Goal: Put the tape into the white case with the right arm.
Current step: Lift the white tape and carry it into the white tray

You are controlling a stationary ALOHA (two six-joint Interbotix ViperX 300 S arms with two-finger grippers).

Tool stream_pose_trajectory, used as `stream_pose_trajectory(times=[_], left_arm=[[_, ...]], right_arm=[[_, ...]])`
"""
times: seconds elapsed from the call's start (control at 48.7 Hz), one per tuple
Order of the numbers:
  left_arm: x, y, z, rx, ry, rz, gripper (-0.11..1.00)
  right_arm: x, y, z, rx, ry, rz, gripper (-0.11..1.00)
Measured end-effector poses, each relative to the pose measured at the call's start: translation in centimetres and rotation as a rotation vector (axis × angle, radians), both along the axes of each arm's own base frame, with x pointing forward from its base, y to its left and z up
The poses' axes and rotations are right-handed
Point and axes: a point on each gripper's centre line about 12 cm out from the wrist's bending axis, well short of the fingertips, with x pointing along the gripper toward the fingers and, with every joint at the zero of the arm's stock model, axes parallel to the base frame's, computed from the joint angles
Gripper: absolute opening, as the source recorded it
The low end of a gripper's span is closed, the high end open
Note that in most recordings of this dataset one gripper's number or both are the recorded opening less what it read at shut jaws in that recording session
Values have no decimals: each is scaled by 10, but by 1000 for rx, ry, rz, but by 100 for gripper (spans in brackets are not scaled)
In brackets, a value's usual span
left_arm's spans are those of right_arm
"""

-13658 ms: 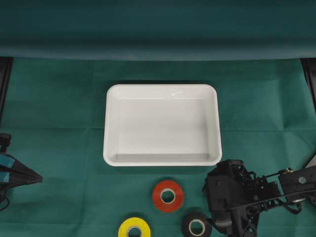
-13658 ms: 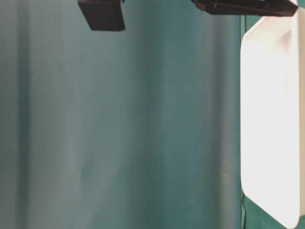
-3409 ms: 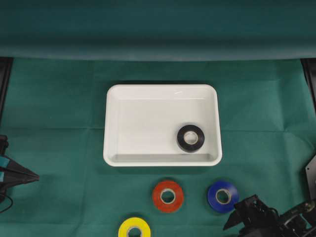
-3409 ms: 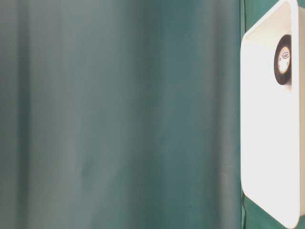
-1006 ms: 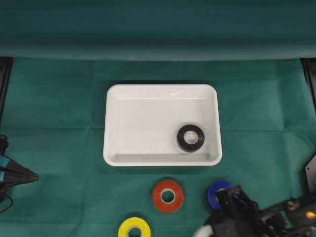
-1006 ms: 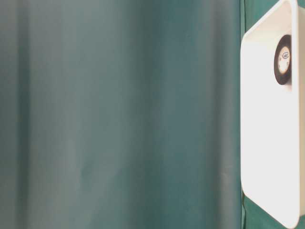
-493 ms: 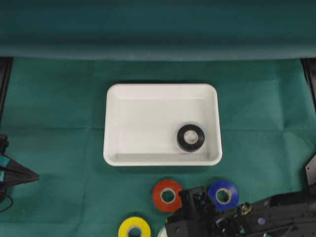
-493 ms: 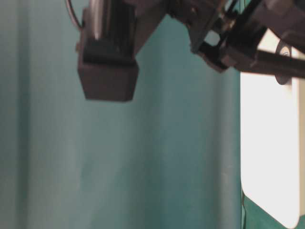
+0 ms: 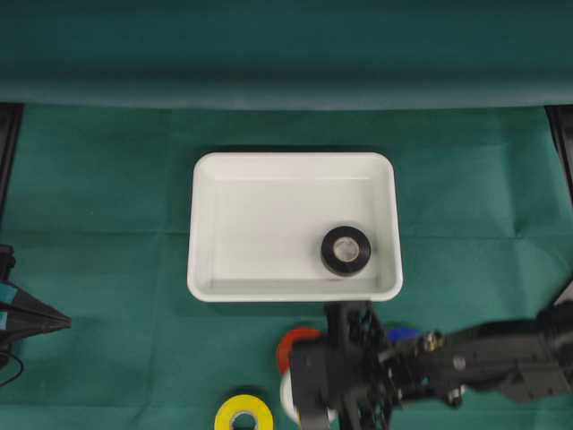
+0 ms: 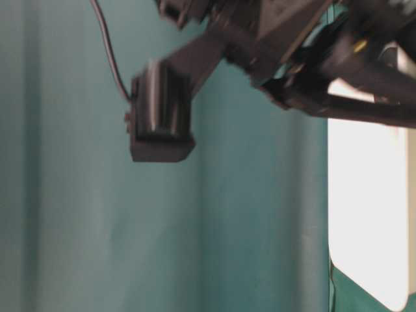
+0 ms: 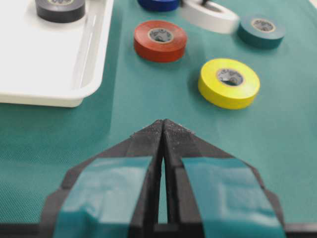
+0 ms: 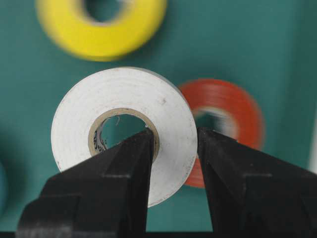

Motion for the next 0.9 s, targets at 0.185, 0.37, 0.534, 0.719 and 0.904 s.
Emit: stream_pose_trajectory(times=[0.185,0.37,0.534,0.719,0.904], left_arm=[[0,0,0,0,-2,0,0],[0,0,0,0,-2,0,0],[0,0,0,0,0,0,0],[0,0,0,-2,0,0,0],[0,0,0,0,0,0,0]], right_arm=[[1,-46,14,-50,-23,-83,1],[1,-88,18,-110,-36,-143,1],[-2,-128,20,-124,-56,-219,1],[-6,-171,23,-117,-106,-302,1],[-11,-207,15,-106,-130,-370,1]])
